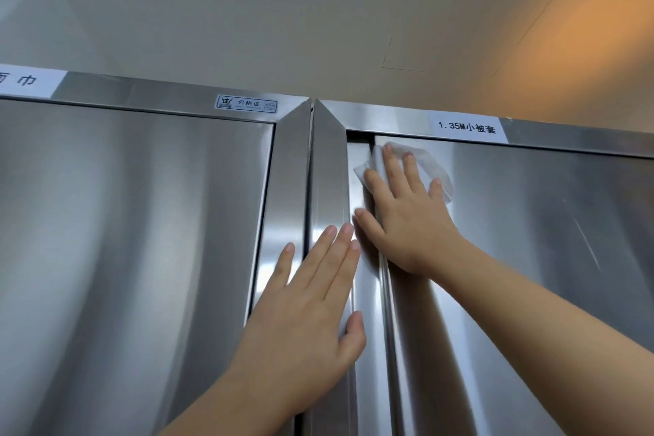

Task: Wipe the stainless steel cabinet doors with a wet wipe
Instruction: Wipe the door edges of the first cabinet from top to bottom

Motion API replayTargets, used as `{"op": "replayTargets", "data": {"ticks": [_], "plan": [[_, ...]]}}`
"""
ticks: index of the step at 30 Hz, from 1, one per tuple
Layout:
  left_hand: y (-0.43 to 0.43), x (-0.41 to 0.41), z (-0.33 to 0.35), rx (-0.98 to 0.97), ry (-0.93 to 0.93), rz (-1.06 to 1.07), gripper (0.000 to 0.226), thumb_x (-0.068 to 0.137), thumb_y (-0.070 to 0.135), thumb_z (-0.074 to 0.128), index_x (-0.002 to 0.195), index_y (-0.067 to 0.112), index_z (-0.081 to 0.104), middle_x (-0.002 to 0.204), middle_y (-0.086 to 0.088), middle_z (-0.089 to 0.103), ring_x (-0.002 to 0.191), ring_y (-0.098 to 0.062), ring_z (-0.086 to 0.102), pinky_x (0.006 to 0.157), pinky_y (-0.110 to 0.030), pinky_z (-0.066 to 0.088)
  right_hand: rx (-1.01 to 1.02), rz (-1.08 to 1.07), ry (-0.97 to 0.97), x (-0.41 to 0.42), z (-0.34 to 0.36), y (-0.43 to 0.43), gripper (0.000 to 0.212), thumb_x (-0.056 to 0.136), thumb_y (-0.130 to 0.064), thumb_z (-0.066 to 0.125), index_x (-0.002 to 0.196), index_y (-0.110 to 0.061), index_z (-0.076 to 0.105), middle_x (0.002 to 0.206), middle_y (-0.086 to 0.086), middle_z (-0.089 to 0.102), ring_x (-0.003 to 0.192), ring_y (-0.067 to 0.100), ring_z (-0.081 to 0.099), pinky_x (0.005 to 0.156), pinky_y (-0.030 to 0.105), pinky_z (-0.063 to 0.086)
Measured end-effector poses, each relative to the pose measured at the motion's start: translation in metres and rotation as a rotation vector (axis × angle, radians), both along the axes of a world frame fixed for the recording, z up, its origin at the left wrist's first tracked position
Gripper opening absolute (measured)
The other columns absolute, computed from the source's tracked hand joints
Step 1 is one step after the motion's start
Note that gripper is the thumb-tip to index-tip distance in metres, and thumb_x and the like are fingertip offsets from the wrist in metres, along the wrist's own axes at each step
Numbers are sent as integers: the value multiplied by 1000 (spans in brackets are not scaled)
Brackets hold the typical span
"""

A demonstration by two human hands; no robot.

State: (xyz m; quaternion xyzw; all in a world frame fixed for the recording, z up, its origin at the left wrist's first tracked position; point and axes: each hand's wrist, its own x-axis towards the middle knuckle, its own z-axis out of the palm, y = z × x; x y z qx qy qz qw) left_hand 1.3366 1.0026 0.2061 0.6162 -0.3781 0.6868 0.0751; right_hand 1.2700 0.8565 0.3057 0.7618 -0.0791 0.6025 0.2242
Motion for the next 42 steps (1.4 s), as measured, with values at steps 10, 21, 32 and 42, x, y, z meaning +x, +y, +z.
{"op": "replayTargets", "data": {"ticks": [10, 21, 32, 42], "plan": [[1, -1, -1, -7, 10, 15, 64, 80, 37, 35, 135, 7, 48, 146, -7, 39, 133, -21, 37, 101, -52, 37, 4, -59, 28, -2, 10, -1, 61, 93, -51, 29, 145, -23, 15, 155, 4, -19, 143, 26, -11, 108, 58, 12], [1, 0, 0, -3, 4, 22, 63, 82, 37, 34, 136, 6, 47, 147, -8, 37, 134, -22, 35, 102, -53, 36, -54, -76, 115, -9, -55, -11, 73, 84, -62, 13, 147, -26, 11, 154, 4, -23, 141, 27, -16, 109, 55, 9], [0, -1, 0, -6, -5, 48, 64, 80, 37, 36, 135, 7, 48, 146, -7, 39, 134, -21, 37, 100, -55, 33, 84, 3, -20, 5, 23, 8, 60, 94, -51, 31, 145, -23, 17, 156, 5, -17, 142, 27, -12, 107, 60, 8], [-1, 0, 0, -8, -14, 25, 64, 81, 36, 35, 137, 5, 45, 146, -9, 38, 134, -23, 36, 101, -54, 35, 38, 22, 46, -2, -40, 0, 56, 94, -45, 27, 145, -25, 13, 155, 1, -20, 141, 23, -16, 109, 58, 7]]}}
